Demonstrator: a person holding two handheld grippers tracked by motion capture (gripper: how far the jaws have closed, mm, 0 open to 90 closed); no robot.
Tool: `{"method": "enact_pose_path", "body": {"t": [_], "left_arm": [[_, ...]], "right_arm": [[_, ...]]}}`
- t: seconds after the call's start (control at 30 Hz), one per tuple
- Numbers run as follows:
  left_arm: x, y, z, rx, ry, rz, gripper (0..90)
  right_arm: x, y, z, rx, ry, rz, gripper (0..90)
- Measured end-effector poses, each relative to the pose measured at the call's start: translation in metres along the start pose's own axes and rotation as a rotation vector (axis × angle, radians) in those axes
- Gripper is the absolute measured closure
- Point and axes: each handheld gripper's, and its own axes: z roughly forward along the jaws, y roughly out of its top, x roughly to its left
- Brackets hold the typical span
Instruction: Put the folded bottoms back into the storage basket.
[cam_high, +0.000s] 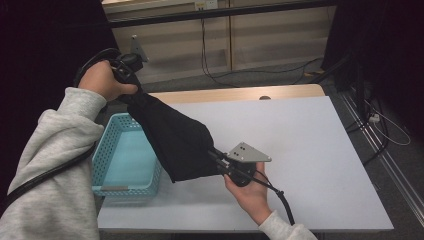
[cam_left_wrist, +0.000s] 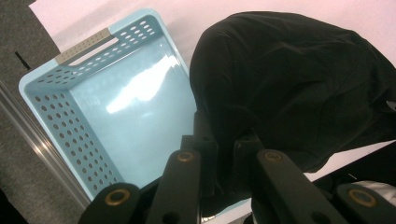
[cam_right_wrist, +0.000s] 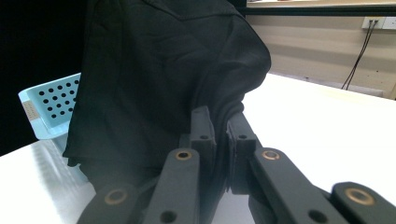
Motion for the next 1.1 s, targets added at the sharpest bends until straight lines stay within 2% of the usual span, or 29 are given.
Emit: {"method": "enact_pose_path", "body": {"t": [0.53, 1.1], "left_arm": [[0.010, -0.012, -0.020, -0.017, 0.020, -0.027, 84.1], [0.038, -0.026, -0.030, -0.015, 0.041, -0.072, 84.1]], "right_arm": [[0.012, 0.009, 0.013, -0.006, 0.043, 0.007, 83.7], [0.034, 0.021, 0.035, -0.007, 0.096, 0.001, 83.7]]}}
